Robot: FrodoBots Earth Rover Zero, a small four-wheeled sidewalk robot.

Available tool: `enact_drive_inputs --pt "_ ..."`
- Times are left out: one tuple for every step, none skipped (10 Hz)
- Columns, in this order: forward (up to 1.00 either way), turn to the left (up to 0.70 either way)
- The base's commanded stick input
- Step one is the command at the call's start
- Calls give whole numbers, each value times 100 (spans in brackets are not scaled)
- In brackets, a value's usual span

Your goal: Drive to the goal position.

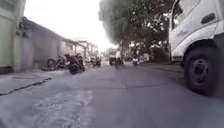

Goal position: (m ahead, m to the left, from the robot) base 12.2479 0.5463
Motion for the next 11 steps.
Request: enact_drive_inputs --pt "100 -32" --pt "100 -32" --pt "100 -32" --pt "100 -32" --pt "100 -23" --pt "100 8" --pt "100 8" --pt "100 8" --pt "100 8" --pt "100 8" --pt "100 8"
